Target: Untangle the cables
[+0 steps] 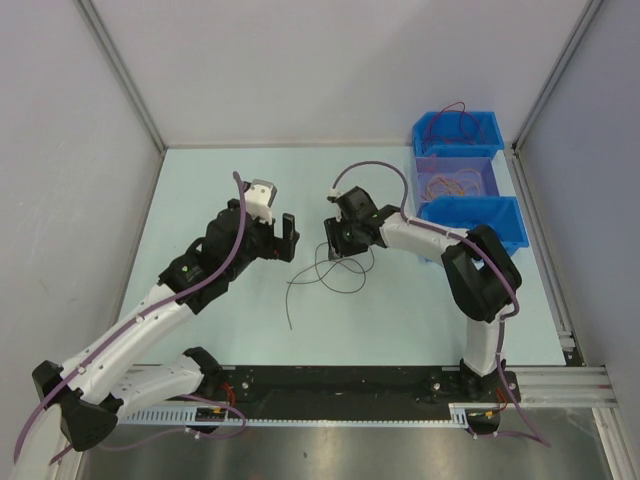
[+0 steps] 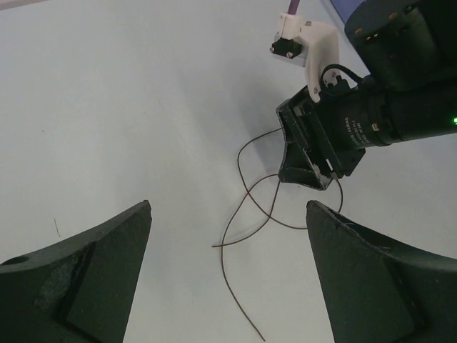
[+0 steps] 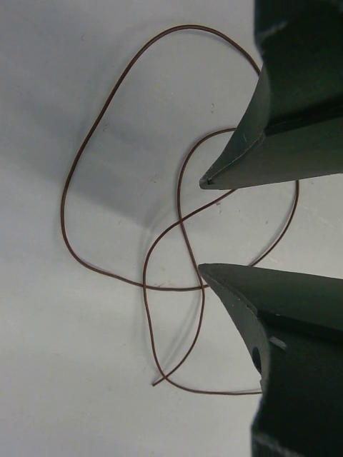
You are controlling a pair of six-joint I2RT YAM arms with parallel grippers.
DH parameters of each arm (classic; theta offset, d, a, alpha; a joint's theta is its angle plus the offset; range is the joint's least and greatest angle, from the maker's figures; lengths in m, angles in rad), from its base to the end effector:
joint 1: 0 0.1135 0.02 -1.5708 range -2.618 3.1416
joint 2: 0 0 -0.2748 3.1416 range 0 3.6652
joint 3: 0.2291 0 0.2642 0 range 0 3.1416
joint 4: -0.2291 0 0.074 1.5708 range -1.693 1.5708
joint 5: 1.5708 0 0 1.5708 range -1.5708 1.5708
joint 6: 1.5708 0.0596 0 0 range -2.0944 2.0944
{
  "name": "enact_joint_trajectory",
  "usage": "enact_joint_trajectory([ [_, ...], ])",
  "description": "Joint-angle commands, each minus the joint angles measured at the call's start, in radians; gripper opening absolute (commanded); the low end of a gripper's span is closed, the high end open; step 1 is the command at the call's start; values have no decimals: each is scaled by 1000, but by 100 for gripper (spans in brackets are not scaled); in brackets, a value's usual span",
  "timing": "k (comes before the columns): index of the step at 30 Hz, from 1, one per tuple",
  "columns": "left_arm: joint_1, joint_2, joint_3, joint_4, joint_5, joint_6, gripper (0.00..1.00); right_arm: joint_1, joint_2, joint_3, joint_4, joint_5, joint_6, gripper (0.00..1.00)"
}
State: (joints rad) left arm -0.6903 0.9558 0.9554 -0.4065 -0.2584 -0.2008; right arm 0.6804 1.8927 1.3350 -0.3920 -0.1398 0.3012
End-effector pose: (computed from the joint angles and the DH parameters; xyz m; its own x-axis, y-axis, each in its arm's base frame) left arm 0.1945 -0.1409 0.3458 -0.3857 0.0685 -0.9201 0.3651 0.9272 -0.0841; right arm 0.3325 0.2797 0.1807 -0.8072 -0.2753 -0.5221 -0.4676 0.8382 0.2809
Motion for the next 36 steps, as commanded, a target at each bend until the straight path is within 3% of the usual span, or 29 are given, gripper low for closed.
enact_joint_trajectory([
  [1,12,0,36,12,8,0,94,8,39,49,-21,39,-30,50],
  [16,20,1,36,15,19,-2,94,33,109,78,-61,83,-51,45],
  [19,21,3,36,17,21,-2,94,39,111,79,-64,100,-54,38],
  [27,25,1,36,14,21,-2,94,47,115,89,-71,114,-59,2],
  [36,25,3,36,15,21,-2,94,50,21,133,-96,88,-37,0],
])
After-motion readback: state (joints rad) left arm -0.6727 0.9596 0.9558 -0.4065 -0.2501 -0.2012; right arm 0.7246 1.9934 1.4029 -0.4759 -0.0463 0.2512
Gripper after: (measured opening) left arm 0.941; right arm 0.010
